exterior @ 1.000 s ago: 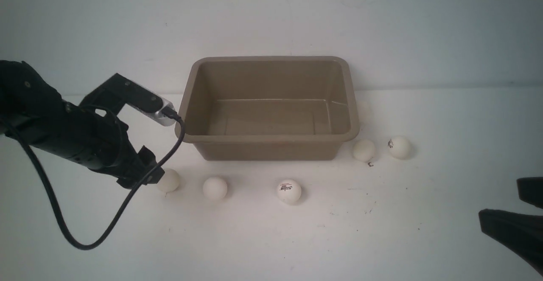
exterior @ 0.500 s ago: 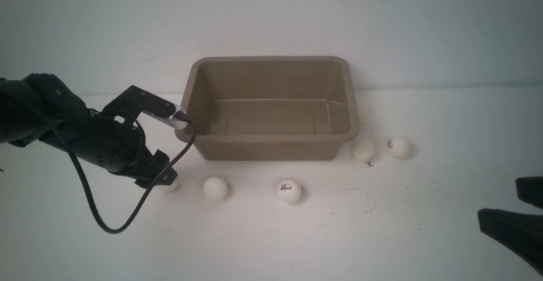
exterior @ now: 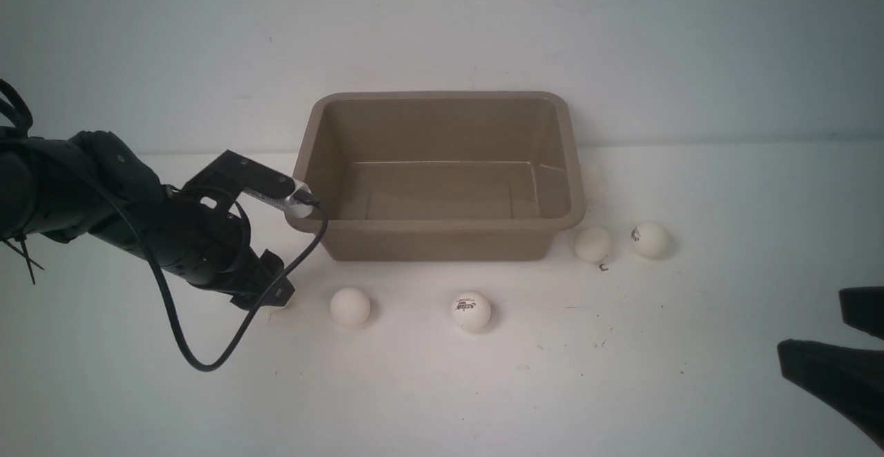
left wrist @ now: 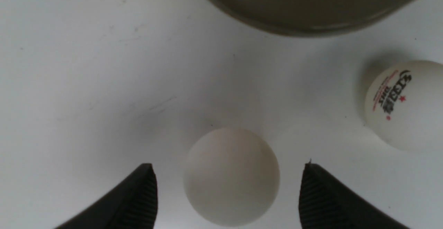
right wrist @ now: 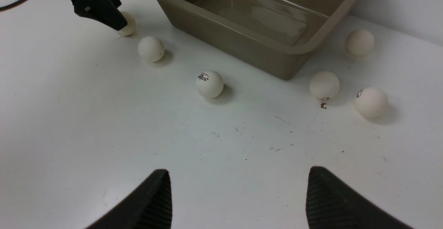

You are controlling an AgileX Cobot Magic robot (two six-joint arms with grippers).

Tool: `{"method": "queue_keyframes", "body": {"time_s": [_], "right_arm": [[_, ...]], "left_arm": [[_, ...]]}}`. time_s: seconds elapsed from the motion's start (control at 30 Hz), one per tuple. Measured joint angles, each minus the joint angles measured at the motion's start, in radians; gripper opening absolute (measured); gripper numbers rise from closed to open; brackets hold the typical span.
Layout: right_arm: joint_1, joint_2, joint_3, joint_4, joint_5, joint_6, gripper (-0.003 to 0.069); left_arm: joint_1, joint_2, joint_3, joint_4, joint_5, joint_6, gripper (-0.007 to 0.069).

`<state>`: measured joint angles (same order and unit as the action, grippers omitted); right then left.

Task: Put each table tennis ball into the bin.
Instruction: Use the left arm to clamp the table tennis ball closest to it

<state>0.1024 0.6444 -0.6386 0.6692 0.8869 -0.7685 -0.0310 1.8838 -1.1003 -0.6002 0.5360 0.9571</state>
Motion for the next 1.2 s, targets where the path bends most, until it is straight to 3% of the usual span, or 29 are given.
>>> {"method": "queue_keyframes", "body": {"time_s": [0.1, 0.2, 0.3, 0.57, 0.7, 0.83, 0.97, 1.07, 1.2], "right_arm": [[0.000, 0.000, 0.000, 0.000, 0.000, -0.007, 0.0472], [0.000, 0.000, 0.000, 0.003, 0.000, -0.009, 0.0472], [0.000, 0.000, 0.000, 0.003, 0.000, -0.009, 0.0472], [0.000, 0.000, 0.000, 0.004, 0.000, -0.010, 0.0472], [0.000, 0.000, 0.000, 0.004, 0.000, -0.010, 0.0472], [0.000, 0.000, -0.001, 0.007, 0.000, -0.010, 0.0472], [0.000, 0.000, -0.001, 0.021, 0.000, -0.020, 0.0472], [0.000, 0.000, -0.001, 0.038, 0.000, -0.033, 0.0472], [0.000, 0.000, -0.001, 0.044, 0.000, -0.039, 0.0472]], "left_arm": [[0.000, 0.004, 0.000, -0.004, -0.006, 0.001, 0.0484], [0.000, 0.005, 0.000, -0.009, -0.020, 0.001, 0.0427], [0.000, 0.013, 0.000, -0.028, -0.022, 0.013, 0.0311], [0.000, 0.021, -0.009, -0.038, -0.023, 0.035, 0.0310], [0.001, -0.010, -0.008, 0.069, 0.006, 0.021, 0.0310], [0.023, -0.102, -0.007, 0.241, 0.038, -0.110, 0.0310], [0.038, -0.191, -0.007, 0.321, 0.038, -0.196, 0.0310], [0.031, -0.251, -0.007, 0.275, 0.019, -0.175, 0.0310], [-0.028, -0.279, -0.022, 0.080, -0.006, 0.016, 0.0310]]}}
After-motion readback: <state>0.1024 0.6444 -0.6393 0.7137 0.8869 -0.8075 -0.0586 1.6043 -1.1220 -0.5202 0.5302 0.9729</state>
